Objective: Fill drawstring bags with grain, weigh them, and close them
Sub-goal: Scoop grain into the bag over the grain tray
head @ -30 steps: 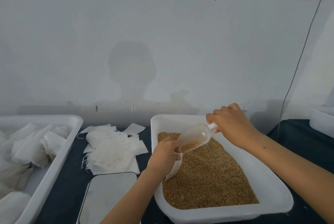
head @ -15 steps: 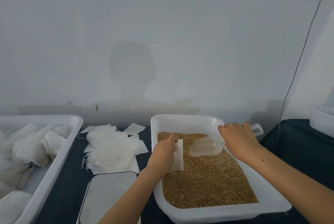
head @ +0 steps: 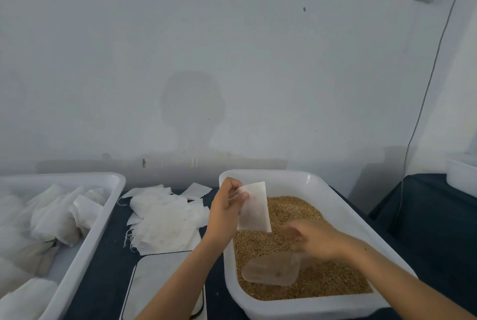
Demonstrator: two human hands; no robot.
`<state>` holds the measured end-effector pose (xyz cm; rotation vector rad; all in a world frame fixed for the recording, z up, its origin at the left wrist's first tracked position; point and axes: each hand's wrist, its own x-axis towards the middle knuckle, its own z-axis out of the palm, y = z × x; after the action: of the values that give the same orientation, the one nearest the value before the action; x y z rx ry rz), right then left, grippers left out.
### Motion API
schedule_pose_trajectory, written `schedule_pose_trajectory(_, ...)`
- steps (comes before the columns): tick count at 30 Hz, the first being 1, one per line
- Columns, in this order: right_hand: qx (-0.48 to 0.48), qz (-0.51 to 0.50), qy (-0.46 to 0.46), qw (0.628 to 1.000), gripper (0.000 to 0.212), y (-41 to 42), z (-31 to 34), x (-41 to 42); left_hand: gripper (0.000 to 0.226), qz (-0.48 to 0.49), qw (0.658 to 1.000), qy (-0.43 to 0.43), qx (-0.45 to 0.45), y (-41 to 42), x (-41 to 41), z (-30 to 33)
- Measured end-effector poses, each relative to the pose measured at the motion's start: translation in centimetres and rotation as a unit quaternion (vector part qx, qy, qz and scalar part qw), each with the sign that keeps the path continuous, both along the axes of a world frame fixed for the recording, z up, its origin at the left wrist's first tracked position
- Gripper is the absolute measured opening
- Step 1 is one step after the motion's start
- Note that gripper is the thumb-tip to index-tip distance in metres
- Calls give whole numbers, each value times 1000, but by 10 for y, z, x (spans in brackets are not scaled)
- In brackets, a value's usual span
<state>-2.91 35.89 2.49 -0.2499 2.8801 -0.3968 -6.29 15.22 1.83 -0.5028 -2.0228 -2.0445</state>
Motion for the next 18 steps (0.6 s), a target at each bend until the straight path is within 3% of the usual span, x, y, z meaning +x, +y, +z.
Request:
schedule_pose_trajectory(3, -306, -31, 17, 951, 38, -26, 19, 3, 20, -23, 999, 29, 11, 0, 6, 13)
schedule_pose_trajectory(5, -422, -48, 47, 904, 38, -43, 24, 4, 19, -37, 998, 47, 24, -1, 11, 19)
schedule_pose_trajectory(7, -453, -53, 96, 885, 30, -60, 27, 7, 18, -31, 997, 62, 21, -5, 16, 22)
schedule_pose_trajectory(9, -420, -65, 176, 888, 10, -73, 30, 8, 16, 1, 997, 75, 8, -12, 20, 22)
schedule_pose_trajectory(11, -365, -70, 243, 896, 16, -85, 32, 9, 20, 29, 997, 71, 13, -22, 22, 21)
schedule_pose_trajectory(14, -391, -83, 280, 873, 25, -108, 32, 12, 31, 12, 999, 5, 33, -43, 28, 17)
schedule_pose_trajectory(18, -439, -90, 288, 847, 22, -146, 27, 12, 11, 34, 999, 6, 5, -75, 38, 5)
